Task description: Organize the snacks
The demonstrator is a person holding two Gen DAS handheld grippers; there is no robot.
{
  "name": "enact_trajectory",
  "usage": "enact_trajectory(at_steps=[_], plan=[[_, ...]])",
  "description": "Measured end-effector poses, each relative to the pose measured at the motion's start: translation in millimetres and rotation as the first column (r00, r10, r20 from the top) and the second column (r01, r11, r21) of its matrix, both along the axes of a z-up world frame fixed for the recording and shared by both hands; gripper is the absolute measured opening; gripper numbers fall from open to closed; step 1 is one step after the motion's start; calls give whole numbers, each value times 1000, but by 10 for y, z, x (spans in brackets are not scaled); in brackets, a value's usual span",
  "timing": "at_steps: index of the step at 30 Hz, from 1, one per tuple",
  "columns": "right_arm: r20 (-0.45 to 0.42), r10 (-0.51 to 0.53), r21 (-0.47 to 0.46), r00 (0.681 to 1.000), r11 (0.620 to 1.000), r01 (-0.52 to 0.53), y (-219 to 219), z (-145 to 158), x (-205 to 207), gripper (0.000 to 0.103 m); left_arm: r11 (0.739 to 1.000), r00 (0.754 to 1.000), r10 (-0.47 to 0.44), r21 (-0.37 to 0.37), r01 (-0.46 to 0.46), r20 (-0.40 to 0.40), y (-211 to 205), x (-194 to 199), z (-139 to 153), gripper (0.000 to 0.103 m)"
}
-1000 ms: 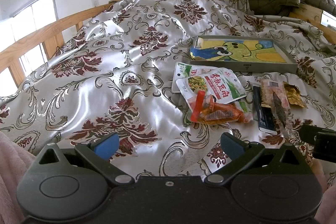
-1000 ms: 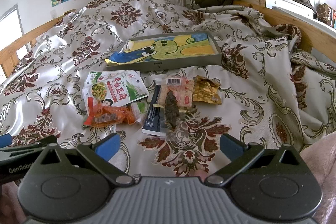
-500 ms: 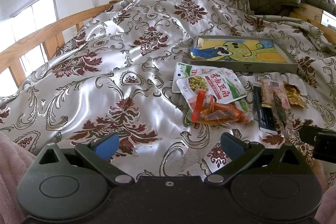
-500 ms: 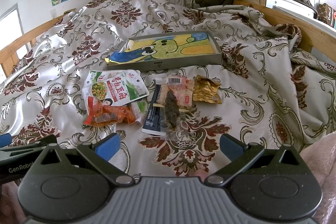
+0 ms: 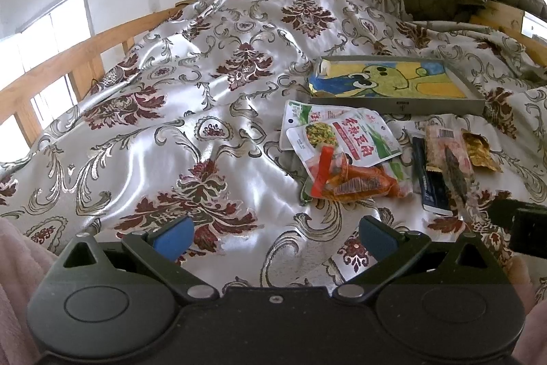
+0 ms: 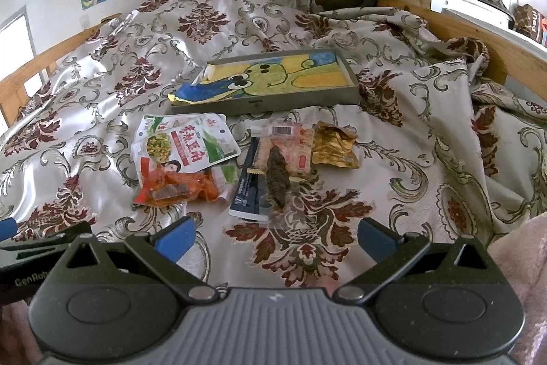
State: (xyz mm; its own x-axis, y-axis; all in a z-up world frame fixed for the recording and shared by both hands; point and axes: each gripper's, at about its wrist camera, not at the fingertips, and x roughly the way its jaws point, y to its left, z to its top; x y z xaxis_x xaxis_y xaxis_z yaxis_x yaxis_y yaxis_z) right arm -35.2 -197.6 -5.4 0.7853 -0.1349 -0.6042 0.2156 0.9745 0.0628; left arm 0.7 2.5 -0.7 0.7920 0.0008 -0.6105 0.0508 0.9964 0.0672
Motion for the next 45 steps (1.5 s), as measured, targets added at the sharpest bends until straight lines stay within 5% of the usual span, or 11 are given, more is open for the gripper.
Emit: enact_trajectory(at_steps=[9,15,23,32,35,40,45], plan=[[134,-99,34,986,995,95,-108,163,-26,103,999,999,-45,9,45,10,-48,165,95,102],[127,-64,98,990,994,52,-360,254,220,103,989,990,-141,35,141,0,-81,389,179,102],[58,41,146,997,988,-49,-549,274,671,103,923,922,-383,31,385,-54,-231,735,202,102],[-56,62,399,997,916,-35,-1134,165,1159,103,870,869,-492,-72,488,-46,-549,1105,13,102],[-86,47,416,995,909,-7,-1322,108,1299,103,845,847,-530,-93,526,-25,-701,1126,-87,102],[-124,78,441,989,897,-16,-1485,-27,1485,103,776,776,-630,-66,628,-17,-982,1074,-216,102],[-148,144,560,978,828,-37,-1564,-176,1633,103,719,722,-691,-115,686,-16,-1167,1097,-314,102]])
